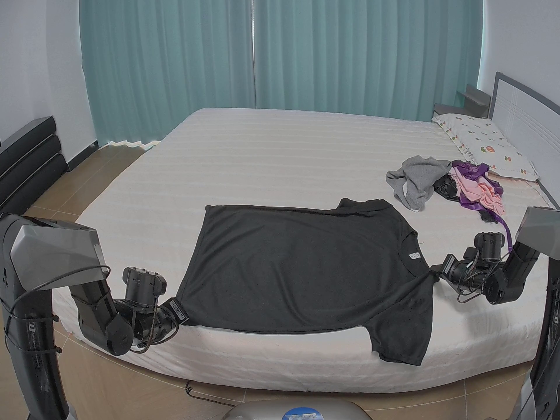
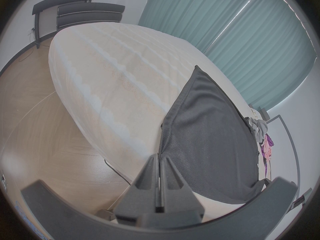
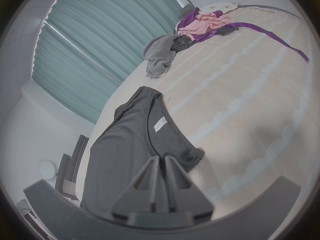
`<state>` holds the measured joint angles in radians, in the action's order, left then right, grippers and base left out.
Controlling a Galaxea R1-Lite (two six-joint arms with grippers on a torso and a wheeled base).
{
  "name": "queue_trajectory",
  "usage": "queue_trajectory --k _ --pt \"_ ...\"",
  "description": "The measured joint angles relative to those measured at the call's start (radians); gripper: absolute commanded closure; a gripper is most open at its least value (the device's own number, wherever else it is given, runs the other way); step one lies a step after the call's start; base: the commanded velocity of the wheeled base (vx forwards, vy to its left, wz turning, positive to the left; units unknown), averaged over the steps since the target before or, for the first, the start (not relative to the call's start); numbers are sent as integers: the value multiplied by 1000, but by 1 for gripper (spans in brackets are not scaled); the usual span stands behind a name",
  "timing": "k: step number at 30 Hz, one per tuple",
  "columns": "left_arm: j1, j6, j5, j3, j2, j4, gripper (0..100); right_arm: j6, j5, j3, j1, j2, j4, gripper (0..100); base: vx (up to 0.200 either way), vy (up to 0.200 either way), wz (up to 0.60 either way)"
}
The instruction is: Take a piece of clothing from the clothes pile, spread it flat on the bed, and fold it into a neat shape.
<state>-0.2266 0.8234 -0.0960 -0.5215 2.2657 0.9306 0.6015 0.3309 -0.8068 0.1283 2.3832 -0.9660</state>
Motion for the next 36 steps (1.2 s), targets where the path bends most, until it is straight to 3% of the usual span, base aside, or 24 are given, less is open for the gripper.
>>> queue_trajectory --k 9,16,21,28,36 --pt "6 0 0 0 2 1 100 -55 20 77 20 -53 -4 0 0 0 0" --pt "8 0 0 3 1 1 100 -185 66 267 40 -122 -43 0 0 0 0" --pt "9 0 0 5 -1 2 100 -229 101 423 34 -156 -152 0 0 0 0" --pt "10 0 -1 8 -3 2 100 -230 130 538 1 -141 -273 0 0 0 0" --pt "10 -1 -1 3 -2 2 100 -172 145 577 -32 -71 -407 0 0 0 0"
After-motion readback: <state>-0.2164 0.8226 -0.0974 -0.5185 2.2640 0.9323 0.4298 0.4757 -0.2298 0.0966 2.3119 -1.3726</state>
